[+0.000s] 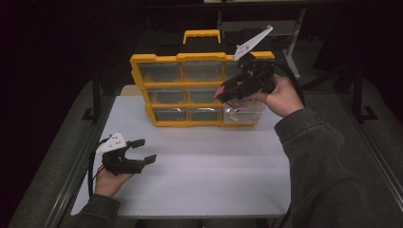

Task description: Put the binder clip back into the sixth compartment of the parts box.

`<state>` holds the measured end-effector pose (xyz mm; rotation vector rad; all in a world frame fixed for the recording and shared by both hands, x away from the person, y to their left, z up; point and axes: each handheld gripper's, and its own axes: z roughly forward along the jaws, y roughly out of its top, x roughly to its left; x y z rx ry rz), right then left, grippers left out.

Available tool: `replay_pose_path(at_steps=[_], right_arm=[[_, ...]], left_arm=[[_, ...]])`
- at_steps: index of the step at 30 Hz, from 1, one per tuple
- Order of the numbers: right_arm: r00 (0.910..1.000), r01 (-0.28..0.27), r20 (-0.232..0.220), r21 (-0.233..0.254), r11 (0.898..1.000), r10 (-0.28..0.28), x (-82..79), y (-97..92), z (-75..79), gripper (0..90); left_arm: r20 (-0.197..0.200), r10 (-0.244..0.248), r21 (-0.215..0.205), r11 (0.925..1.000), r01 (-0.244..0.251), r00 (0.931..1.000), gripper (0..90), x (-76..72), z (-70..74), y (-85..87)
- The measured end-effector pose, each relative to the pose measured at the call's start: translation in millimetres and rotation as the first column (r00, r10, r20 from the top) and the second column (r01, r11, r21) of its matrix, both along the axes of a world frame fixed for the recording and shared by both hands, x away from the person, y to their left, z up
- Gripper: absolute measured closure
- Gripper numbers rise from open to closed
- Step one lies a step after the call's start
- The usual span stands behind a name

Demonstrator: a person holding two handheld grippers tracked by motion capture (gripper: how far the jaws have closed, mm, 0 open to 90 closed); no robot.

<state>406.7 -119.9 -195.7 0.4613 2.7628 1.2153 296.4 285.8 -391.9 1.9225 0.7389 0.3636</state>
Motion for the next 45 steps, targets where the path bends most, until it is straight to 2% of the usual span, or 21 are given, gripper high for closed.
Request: replay_pose_path(at_steps=[11, 15, 18, 30, 40, 43, 45], right_arm=[[0.9973, 0.073, -0.005, -0.001, 0.997, -0.073, 8.3, -22.0, 0.6, 48.4], [0.9952, 0.096, 0.018, -0.017, 0.995, -0.096, 13.1, -29.9, -2.9, 48.4], [0.9909, 0.135, -0.002, -0.015, 0.991, -0.135, 14.2, -34.7, -3.5, 48.4], [0.9776, 0.21, -0.009, -0.037, 0.977, -0.21, 26.7, -52.6, -15.3, 48.4], [0.9715, 0.233, -0.029, -0.059, 0.971, -0.235, 32.8, -60.4, -32.9, 48.4], [0.9709, 0.23, -0.054, -0.058, 0.971, -0.233, 34.1, -60.0, -38.1, 48.3], [0.9724, 0.223, -0.056, -0.067, 0.973, -0.227, 35.1, -58.5, -41.1, 48.1]], left_arm=[[0.006, -0.003, -0.003, 1.0, 0.003, 1.0, 22.0, 0.5, -0.4, -0.5], [0.005, -0.001, -0.005, 1.0, 0.001, 1.0, 22.0, 0.2, -0.3, -0.7], [0.007, -0.003, -0.005, 1.0, 0.003, 1.0, 22.0, 0.6, -0.6, -0.6], [0.008, -0.005, -0.004, 1.0, 0.005, 1.0, 22.0, 1.5, -0.6, -0.1], [0.003, -0.008, 0.006, 1.0, 0.008, 1.0, 22.0, 1.0, -0.2, 0.4], [0.002, -0.008, 0.003, 1.0, 0.008, 1.0, 22.0, 1.1, -0.2, 0.3], [0.002, -0.007, 0.004, 1.0, 0.007, 1.0, 22.1, 1.2, -0.4, 0.4]])
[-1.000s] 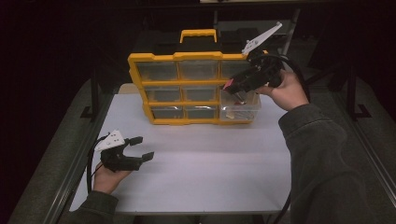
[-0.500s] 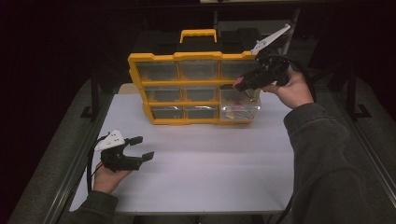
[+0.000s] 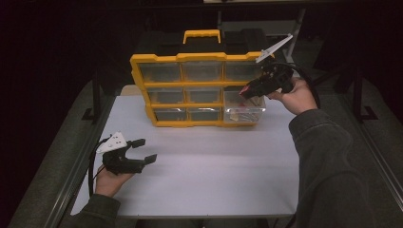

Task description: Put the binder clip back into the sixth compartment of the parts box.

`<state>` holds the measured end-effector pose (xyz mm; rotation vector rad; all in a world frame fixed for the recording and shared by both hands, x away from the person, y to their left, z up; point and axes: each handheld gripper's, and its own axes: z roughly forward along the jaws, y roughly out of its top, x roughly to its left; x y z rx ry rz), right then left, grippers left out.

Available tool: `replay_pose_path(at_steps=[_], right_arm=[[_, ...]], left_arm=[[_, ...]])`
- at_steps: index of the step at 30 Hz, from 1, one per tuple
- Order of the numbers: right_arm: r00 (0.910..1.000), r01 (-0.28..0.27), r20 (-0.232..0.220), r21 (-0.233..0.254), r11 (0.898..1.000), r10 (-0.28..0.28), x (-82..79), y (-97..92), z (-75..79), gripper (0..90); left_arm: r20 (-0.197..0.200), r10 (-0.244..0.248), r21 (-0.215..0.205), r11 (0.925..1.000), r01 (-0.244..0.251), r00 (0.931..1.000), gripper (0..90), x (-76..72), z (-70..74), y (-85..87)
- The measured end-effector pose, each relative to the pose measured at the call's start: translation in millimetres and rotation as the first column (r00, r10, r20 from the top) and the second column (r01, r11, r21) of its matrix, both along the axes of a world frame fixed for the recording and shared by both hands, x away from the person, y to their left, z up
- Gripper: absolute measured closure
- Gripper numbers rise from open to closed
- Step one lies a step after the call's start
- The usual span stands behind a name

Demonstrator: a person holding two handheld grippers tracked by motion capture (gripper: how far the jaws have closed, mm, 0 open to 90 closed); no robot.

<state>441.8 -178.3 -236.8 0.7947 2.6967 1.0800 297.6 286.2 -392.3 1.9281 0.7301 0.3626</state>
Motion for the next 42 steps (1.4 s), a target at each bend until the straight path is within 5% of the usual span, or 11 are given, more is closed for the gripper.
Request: replay_pose_path(at_steps=[4, 10, 40, 42], right_arm=[[0.9996, 0.006, -0.026, -0.006, 1.0, -0.006, 1.4, 3.3, -3.9, 40.6], [0.9992, -0.001, -0.041, 0.009, 1.0, 0.002, 2.0, 5.3, -5.2, 41.2], [0.9969, -0.063, -0.043, 0.066, 0.996, 0.065, -9.1, 11.7, -3.6, 66.0], [0.9968, -0.077, -0.017, 0.075, 0.994, 0.078, -8.9, 10.5, -4.1, 69.6]], left_arm=[[-0.004, 0.007, -0.013, 0.9999, -0.007, 1.0, 22.0, -0.7, 0.1, 0.1], [-0.003, 0.013, -0.015, 0.9998, -0.013, 0.9999, 22.0, -1.3, 0.1, 1.6], [-0.009, 0.009, -0.003, 1.0, -0.009, 0.9999, 21.8, 2.3, -0.9, 3.5], [-0.004, 0.007, -0.001, 1.0, -0.007, 1.0, 21.8, 2.3, -0.9, 3.4]])
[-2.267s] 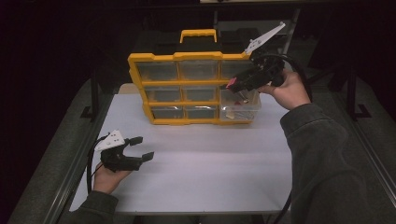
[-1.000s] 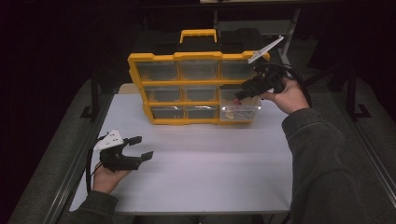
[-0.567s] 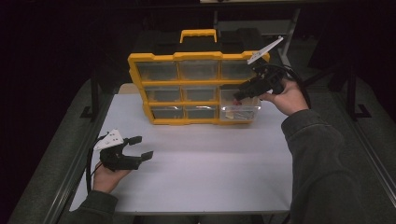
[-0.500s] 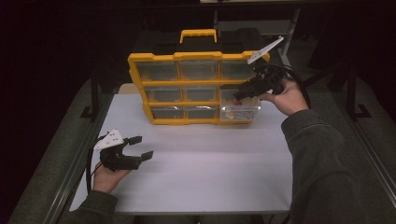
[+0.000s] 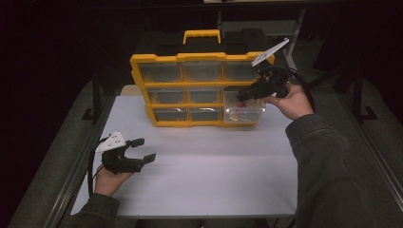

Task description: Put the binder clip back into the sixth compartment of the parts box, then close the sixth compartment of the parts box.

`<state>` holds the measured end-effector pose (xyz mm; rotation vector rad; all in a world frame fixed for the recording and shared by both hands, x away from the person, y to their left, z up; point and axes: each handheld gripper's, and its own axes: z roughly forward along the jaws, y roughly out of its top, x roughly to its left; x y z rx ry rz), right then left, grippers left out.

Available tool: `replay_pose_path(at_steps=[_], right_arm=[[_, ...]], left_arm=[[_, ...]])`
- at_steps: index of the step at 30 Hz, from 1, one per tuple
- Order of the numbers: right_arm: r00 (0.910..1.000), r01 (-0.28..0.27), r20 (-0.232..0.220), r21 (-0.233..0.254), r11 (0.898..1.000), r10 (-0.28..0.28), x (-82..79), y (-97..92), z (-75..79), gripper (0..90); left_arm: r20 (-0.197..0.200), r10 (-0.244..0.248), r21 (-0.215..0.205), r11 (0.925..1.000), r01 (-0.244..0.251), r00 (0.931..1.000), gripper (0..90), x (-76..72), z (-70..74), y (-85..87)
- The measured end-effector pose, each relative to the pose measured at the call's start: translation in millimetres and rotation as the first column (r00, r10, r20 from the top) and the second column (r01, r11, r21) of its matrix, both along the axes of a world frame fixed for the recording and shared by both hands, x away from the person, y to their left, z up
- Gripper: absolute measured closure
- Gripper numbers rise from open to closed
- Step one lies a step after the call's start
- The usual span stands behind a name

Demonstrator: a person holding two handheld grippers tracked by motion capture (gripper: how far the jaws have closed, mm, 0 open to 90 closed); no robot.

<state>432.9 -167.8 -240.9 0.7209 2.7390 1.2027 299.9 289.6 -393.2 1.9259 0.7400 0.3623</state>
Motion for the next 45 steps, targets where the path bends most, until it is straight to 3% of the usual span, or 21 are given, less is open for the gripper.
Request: replay_pose_path(at_steps=[8, 10, 19, 21, 30, 34, 45], right_arm=[[0.9993, -0.03, -0.019, 0.031, 0.999, 0.031, -9.9, 4.8, 2.7, 79.5], [0.9988, -0.048, -0.005, 0.023, 0.999, 0.049, -12.1, 6.9, 1.6, 81.9], [0.9974, -0.066, -0.025, 0.046, 0.997, 0.067, -25.5, 8.9, 4.0, 82.4], [0.9968, -0.076, -0.02, 0.046, 0.996, 0.077, -28.3, 9.7, 3.4, 82.4], [0.9932, -0.115, -0.011, 0.039, 0.993, 0.116, -43.8, 13.3, -0.8, 83.8], [0.9913, -0.13, -0.015, 0.057, 0.99, 0.131, -48.7, 13.4, -5.2, 83.8], [0.9896, -0.142, -0.019, 0.039, 0.989, 0.143, -57.2, 15.9, -20.8, 85.5]], left_arm=[[0.0, 0.002, -0.001, 1.0, -0.002, 1.0, 21.7, -0.2, 0.1, 0.5], [-0.001, 0.002, 0.002, 1.0, -0.002, 1.0, 21.8, -0.7, 0.2, 1.1], [0.008, -0.002, 0.01, 0.9999, 0.002, 1.0, 21.7, -0.8, 0.3, 1.0], [0.005, 0.005, -0.006, 1.0, -0.005, 1.0, 21.8, -1.2, 0.4, 0.2], [0.004, -0.005, 0.006, 1.0, 0.005, 1.0, 21.8, -0.8, 0.2, -0.4], [0.001, 0.0, -0.003, 1.0, 0.0, 1.0, 21.8, -1.5, 0.0, -1.4], [0.0, 0.0, 0.005, 1.0, 0.0, 1.0, 21.8, -1.3, 0.8, -0.2]])
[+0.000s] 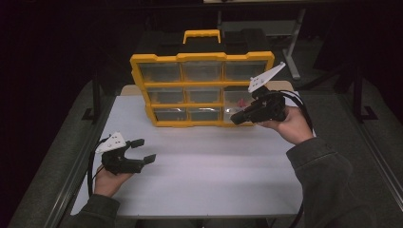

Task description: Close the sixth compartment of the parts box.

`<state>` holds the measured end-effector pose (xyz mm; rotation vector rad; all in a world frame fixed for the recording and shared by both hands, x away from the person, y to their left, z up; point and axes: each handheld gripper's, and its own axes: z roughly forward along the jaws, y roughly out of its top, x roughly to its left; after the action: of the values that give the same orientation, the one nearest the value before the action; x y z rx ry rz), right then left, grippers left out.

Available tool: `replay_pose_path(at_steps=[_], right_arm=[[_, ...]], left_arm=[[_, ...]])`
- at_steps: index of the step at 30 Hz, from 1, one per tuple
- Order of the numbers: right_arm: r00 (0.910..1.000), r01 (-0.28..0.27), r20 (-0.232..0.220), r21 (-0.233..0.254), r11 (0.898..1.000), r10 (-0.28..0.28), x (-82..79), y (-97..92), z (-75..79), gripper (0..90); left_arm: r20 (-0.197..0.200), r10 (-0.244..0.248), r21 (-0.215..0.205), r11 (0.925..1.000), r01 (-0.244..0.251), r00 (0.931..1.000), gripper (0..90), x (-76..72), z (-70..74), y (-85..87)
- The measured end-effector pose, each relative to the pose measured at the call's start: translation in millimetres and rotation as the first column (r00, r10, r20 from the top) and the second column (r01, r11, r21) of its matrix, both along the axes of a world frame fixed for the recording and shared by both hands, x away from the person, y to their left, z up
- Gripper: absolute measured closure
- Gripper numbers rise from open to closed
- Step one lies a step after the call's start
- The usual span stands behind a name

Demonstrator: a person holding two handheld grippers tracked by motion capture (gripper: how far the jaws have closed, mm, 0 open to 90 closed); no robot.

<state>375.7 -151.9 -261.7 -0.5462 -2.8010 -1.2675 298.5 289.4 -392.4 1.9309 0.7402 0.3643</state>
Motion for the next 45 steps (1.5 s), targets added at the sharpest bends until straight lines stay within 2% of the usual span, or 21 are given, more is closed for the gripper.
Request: replay_pose_path(at_steps=[2, 5, 8, 10, 13, 14, 17, 20, 28, 30, 31, 35, 45], right_arm=[[1.0, 0.0, 0.002, -0.005, 1.0, 0.0, -0.2, -0.9, -3.9, 85.7], [1.0, -0.002, 0.008, -0.011, 1.0, 0.002, -0.1, -1.9, -9.9, 85.9], [0.9999, 0.015, -0.007, -0.021, 1.0, -0.015, 0.4, -2.8, -15.3, 85.9], [0.9999, 0.016, 0.005, -0.039, 0.999, -0.016, 1.5, -3.3, -18.6, 86.0], [0.9998, 0.019, 0.005, -0.047, 0.999, -0.018, 2.3, -3.5, -20.2, 86.1], [0.9997, 0.024, -0.004, -0.05, 0.998, -0.024, 2.0, -3.3, -20.4, 86.1], [0.9995, 0.03, 0.011, -0.071, 0.997, -0.029, 3.2, -3.5, -21.9, 86.1], [0.999, 0.042, 0.019, -0.078, 0.996, -0.04, 5.1, -5.5, -22.3, 86.2], [0.9949, 0.1, 0.022, -0.101, 0.99, -0.099, 11.9, -10.1, -24.9, 88.2], [0.9934, 0.11, 0.044, -0.105, 0.988, -0.106, 12.4, -10.4, -24.5, 88.5], [0.9924, 0.122, 0.033, -0.101, 0.987, -0.119, 11.4, -9.8, -23.6, 88.5], [0.9901, 0.133, 0.059, -0.114, 0.985, -0.127, 13.7, -8.3, -21.4, 88.6], [0.9915, 0.125, 0.053, -0.13, 0.984, -0.119, 16.8, -4.9, -18.8, 88.7]], left_arm=[[-0.004, 0.002, -0.009, 1.0, -0.002, 1.0, 21.8, -0.2, -0.1, -1.5], [0.002, -0.011, 0.004, 0.9999, 0.011, 0.9999, 21.8, 0.8, -0.3, -1.9], [-0.006, -0.007, 0.003, 1.0, 0.007, 1.0, 21.8, 0.0, -1.0, -2.1], [0.001, -0.006, 0.004, 1.0, 0.006, 1.0, 21.8, 0.0, -0.6, -1.2], [-0.003, 0.008, -0.017, 0.9998, -0.008, 1.0, 21.8, -0.7, -0.2, -1.4], [-0.001, 0.008, -0.015, 0.9999, -0.008, 1.0, 21.8, -0.8, -0.2, -1.6], [0.004, -0.002, 0.009, 1.0, 0.002, 1.0, 21.8, -1.1, -0.7, -1.3], [-0.006, 0.005, -0.004, 1.0, -0.005, 1.0, 21.8, -1.4, -1.5, -0.1], [-0.001, -0.002, 0.005, 1.0, 0.002, 1.0, 21.8, -0.4, -1.5, 0.2], [0.001, -0.004, 0.002, 1.0, 0.004, 1.0, 21.9, -0.4, -1.2, -0.1], [0.0, -0.003, -0.001, 1.0, 0.003, 1.0, 21.9, -0.6, -1.2, -0.1], [-0.003, 0.006, -0.013, 0.9999, -0.006, 1.0, 21.9, -0.6, -1.1, 0.7], [-0.004, 0.008, -0.014, 0.9999, -0.008, 1.0, 21.9, -1.2, -0.7, 0.9]])
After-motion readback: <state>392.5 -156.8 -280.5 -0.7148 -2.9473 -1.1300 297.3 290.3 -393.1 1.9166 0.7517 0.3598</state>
